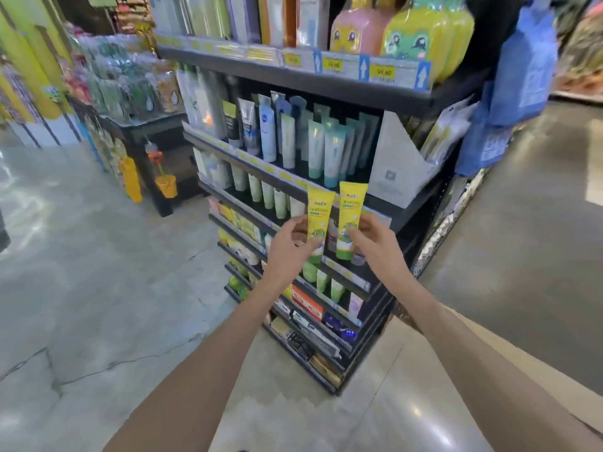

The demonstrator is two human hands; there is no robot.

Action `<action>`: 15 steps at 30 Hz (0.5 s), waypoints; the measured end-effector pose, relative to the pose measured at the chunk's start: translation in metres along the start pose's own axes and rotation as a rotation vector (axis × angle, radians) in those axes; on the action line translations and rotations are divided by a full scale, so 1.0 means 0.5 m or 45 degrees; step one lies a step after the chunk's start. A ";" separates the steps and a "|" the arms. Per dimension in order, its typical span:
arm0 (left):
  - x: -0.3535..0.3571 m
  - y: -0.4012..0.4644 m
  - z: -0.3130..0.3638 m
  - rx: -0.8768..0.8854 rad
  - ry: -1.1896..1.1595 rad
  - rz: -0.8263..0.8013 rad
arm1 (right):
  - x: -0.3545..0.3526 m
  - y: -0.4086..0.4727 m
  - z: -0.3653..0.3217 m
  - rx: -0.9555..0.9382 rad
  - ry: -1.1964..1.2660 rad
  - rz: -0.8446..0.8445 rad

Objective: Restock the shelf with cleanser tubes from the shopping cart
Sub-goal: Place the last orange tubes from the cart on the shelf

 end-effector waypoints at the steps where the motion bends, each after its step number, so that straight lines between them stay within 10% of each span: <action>1: 0.004 0.030 0.003 0.007 -0.034 -0.024 | 0.004 0.020 -0.005 -0.018 -0.005 0.039; 15: 0.032 0.319 0.010 0.207 -0.303 -0.454 | 0.072 0.208 -0.084 -0.038 -0.217 0.591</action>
Point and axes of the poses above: each hand's wrist, its own y-axis towards the middle knuckle, its own x-axis out of the palm, z = x × y, the point moved 2 cm from there along y, towards the middle knuckle, and after that the axes turned 10 degrees about z, right-handed, at the moved point
